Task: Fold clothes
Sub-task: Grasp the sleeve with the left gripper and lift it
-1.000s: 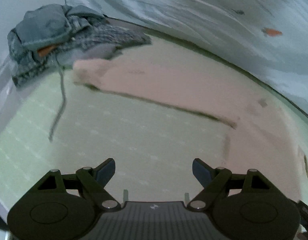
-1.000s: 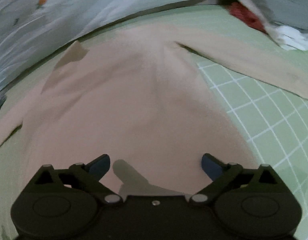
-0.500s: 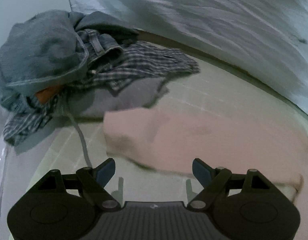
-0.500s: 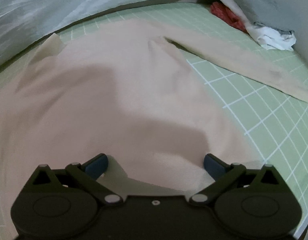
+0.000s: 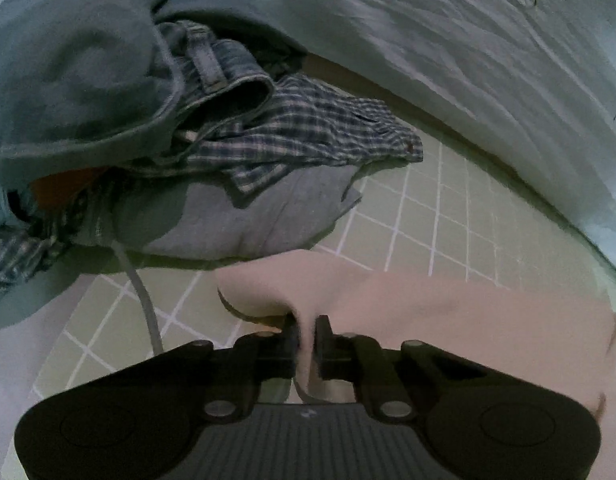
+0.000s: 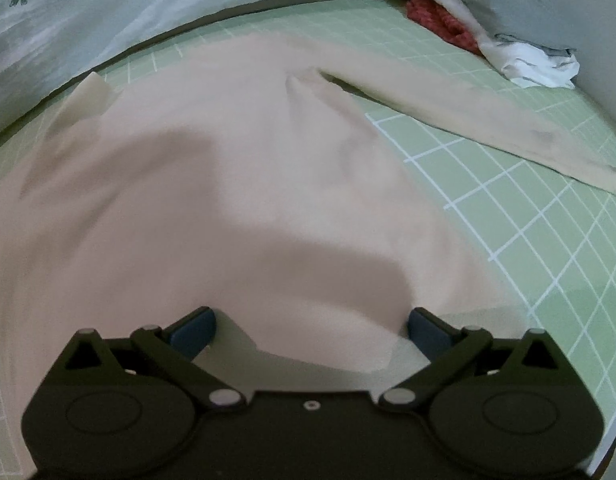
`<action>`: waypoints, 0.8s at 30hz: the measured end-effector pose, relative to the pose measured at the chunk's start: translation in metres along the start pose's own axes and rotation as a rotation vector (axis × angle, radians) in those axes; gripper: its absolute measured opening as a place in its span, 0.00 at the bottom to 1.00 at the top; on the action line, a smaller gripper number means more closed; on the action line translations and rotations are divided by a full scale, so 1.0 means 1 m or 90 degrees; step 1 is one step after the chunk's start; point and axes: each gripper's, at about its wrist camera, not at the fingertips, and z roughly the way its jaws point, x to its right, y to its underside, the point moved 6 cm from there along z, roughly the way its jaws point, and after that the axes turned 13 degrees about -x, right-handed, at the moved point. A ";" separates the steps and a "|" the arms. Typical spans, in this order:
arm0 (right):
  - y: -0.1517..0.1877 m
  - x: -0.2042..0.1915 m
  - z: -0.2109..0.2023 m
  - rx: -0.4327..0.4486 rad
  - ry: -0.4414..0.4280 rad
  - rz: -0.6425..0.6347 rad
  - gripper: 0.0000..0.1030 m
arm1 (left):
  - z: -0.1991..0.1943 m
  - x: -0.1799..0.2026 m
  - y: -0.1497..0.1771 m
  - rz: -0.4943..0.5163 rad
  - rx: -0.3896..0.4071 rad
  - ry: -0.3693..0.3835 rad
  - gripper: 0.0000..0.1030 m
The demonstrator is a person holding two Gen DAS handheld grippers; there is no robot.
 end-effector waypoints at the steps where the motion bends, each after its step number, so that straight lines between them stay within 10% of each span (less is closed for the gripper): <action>1: 0.001 0.000 0.000 0.003 0.000 0.000 1.00 | -0.003 -0.002 0.002 0.001 0.005 0.000 0.07; 24: 0.005 0.009 -0.001 0.021 -0.031 -0.074 1.00 | -0.075 -0.018 0.175 -0.151 -0.021 0.017 0.06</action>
